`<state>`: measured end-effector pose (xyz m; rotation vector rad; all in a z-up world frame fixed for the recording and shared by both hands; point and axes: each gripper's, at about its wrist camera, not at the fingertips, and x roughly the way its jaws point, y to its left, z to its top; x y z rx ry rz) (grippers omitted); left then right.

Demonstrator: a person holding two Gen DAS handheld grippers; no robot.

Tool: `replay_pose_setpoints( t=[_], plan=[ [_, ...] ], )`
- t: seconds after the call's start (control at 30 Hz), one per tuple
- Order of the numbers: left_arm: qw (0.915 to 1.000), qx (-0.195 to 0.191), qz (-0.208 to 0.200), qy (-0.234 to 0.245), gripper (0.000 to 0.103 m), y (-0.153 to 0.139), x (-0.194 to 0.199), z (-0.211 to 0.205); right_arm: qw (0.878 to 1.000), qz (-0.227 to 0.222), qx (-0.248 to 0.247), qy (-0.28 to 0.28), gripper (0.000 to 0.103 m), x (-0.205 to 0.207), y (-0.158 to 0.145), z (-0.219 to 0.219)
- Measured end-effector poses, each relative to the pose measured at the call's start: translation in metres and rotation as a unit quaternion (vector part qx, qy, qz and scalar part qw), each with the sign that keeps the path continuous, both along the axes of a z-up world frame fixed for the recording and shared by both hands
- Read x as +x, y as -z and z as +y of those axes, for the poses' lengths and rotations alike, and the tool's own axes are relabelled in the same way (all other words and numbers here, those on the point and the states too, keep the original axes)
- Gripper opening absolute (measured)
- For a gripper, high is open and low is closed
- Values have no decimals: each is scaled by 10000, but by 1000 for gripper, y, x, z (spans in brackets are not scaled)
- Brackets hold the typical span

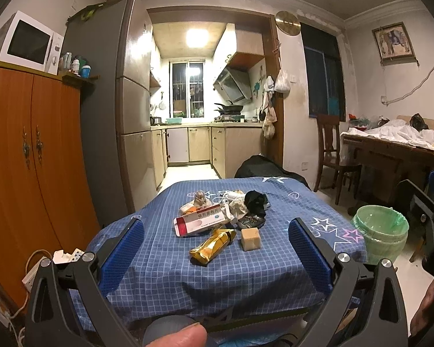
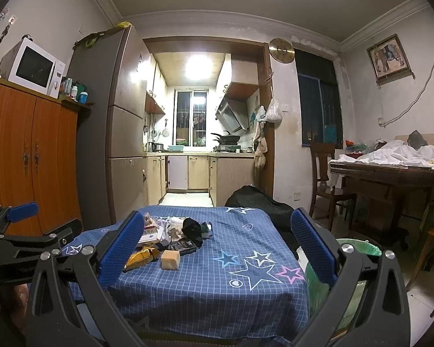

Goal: Collect trash
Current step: 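Move both tools toward the trash items on the blue tablecloth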

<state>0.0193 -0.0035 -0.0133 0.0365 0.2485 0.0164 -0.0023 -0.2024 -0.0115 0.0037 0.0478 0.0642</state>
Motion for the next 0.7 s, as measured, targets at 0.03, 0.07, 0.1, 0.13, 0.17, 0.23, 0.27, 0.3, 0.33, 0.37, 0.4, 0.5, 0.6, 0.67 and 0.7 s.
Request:
replay_pose_setpoints(
  t=[0.03, 0.07, 0.1, 0.13, 0.17, 0.23, 0.27, 0.3, 0.33, 0.37, 0.4, 0.5, 0.6, 0.67, 0.7],
  plan=[
    [10000, 6, 28, -12, 99, 0, 1, 0, 10000, 8, -7, -5, 98, 0, -1, 1],
    [10000, 9, 48, -25, 99, 1, 2, 0, 10000, 17, -14, -5, 98, 0, -1, 1],
    [10000, 13, 67, -36, 99, 1, 3, 0, 10000, 24, -19, -15, 98, 0, -1, 1],
    [9999, 19, 95, -48, 99, 2, 4, 0, 10000, 27, -23, -18, 98, 1, -1, 1],
    [9999, 13, 113, -52, 99, 2, 5, 1, 10000, 32, -31, -22, 98, 1, -2, 2],
    [9999, 10, 134, -67, 99, 4, 6, 1, 10000, 52, -43, -32, 98, 1, -1, 2],
    [9999, 9, 141, -70, 99, 4, 6, 1, 10000, 59, -48, -32, 98, 2, -2, 3],
    [9999, 5, 144, -70, 99, 4, 7, 2, 10000, 65, -54, -35, 98, 2, -2, 3],
    [9999, 4, 146, -70, 99, 4, 7, 3, 9999, 73, -61, -40, 98, 2, -2, 4],
    [9999, 3, 147, -69, 99, 4, 7, 3, 9999, 79, -65, -43, 98, 2, -2, 4],
    [9999, 2, 144, -68, 99, 4, 7, 3, 9999, 88, -72, -45, 98, 3, -2, 5],
    [9999, 5, 158, -66, 99, 5, 8, 3, 9999, 104, -86, -50, 98, 3, -2, 7],
    [9998, -3, 177, -83, 99, 6, 9, 5, 9999, 107, -98, -55, 98, 3, -1, 8],
    [9998, -14, 191, -85, 99, 6, 10, 6, 9999, 112, -89, -67, 98, 3, -1, 7],
    [9998, -15, 194, -89, 99, 6, 10, 6, 9999, 116, -96, -74, 98, 3, -1, 8]
  ],
)
